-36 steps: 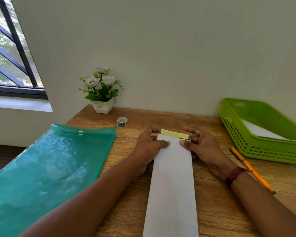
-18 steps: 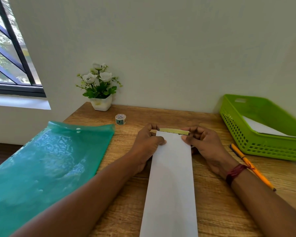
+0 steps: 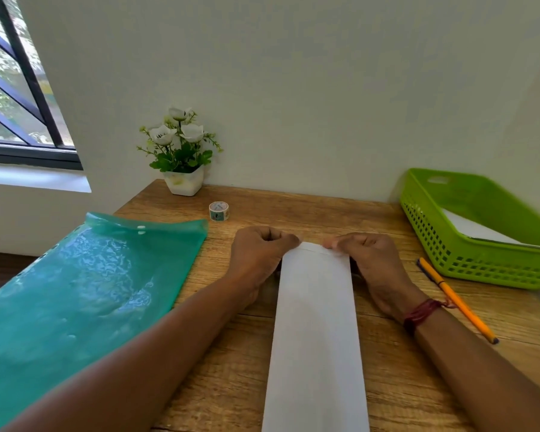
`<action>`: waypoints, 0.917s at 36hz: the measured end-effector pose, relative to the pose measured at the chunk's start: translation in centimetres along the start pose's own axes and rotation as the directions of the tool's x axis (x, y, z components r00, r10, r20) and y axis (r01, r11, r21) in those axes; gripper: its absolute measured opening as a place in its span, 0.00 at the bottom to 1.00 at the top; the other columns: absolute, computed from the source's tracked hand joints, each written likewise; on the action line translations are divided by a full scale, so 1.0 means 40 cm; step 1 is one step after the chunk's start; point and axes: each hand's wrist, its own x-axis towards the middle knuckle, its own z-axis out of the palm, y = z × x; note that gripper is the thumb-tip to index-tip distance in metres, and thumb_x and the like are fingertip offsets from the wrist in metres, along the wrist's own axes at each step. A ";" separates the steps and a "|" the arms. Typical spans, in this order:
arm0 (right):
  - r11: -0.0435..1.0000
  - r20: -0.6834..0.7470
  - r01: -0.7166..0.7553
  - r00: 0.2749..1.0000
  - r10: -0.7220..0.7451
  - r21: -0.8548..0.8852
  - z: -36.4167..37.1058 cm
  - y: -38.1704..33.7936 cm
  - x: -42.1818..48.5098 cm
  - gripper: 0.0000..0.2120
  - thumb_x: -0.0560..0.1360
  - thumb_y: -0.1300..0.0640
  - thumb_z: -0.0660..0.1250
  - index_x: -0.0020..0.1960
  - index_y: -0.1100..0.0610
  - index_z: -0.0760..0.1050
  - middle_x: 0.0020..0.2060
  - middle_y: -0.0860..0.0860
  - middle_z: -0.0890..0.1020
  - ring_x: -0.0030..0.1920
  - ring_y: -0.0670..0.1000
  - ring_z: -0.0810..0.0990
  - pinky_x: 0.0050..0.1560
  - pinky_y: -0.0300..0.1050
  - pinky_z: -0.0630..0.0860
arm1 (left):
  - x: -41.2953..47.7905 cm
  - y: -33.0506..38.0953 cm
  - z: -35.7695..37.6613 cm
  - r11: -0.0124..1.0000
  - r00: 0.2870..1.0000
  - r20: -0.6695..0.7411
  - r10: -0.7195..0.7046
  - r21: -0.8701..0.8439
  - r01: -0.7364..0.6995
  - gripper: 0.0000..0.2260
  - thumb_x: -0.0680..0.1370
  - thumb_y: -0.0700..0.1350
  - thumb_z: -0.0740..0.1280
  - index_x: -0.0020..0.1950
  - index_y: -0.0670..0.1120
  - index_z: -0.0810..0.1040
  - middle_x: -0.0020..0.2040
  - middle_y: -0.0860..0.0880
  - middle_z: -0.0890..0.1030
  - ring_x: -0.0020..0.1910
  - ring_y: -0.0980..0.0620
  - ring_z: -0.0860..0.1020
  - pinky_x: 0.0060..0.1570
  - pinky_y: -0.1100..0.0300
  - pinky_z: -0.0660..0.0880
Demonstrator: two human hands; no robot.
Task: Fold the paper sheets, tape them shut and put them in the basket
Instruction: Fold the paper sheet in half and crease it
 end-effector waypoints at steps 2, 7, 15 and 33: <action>0.999 0.013 0.020 1.000 -0.019 -0.049 0.006 0.004 -0.003 0.02 0.73 0.61 0.73 0.43 0.59 0.85 0.42 0.49 0.87 0.44 0.48 0.85 0.40 0.39 0.79 | -0.005 0.004 -0.002 0.999 0.999 0.023 -0.022 -0.026 0.023 0.09 0.70 0.42 0.78 0.41 0.39 0.82 0.36 0.46 0.85 0.33 0.53 0.83 0.33 0.62 0.79; 0.999 -0.006 0.011 1.000 -0.011 -0.034 0.014 0.005 -0.007 0.03 0.70 0.64 0.76 0.43 0.58 0.84 0.40 0.52 0.86 0.41 0.50 0.84 0.39 0.41 0.79 | -0.006 0.018 -0.016 0.985 0.987 0.111 -0.119 -0.115 0.131 0.15 0.67 0.39 0.80 0.43 0.44 0.75 0.42 0.39 0.84 0.38 0.46 0.83 0.31 0.59 0.78; 1.000 0.040 -0.027 0.999 0.027 0.014 0.028 -0.012 -0.025 0.14 0.68 0.64 0.77 0.52 0.58 0.81 0.41 0.58 0.85 0.40 0.55 0.84 0.38 0.46 0.81 | -0.004 0.033 -0.026 0.973 0.935 0.295 -0.196 -0.059 0.223 0.20 0.69 0.36 0.78 0.58 0.45 0.78 0.49 0.39 0.85 0.46 0.42 0.85 0.42 0.51 0.83; 0.971 -0.044 -0.114 0.991 0.126 0.209 0.005 -0.024 -0.019 0.12 0.71 0.68 0.73 0.54 0.62 0.79 0.40 0.59 0.85 0.37 0.52 0.83 0.33 0.44 0.79 | 0.006 0.045 -0.038 0.947 0.940 0.227 -0.254 -0.138 0.289 0.14 0.70 0.33 0.76 0.53 0.41 0.81 0.48 0.41 0.85 0.46 0.44 0.84 0.38 0.55 0.82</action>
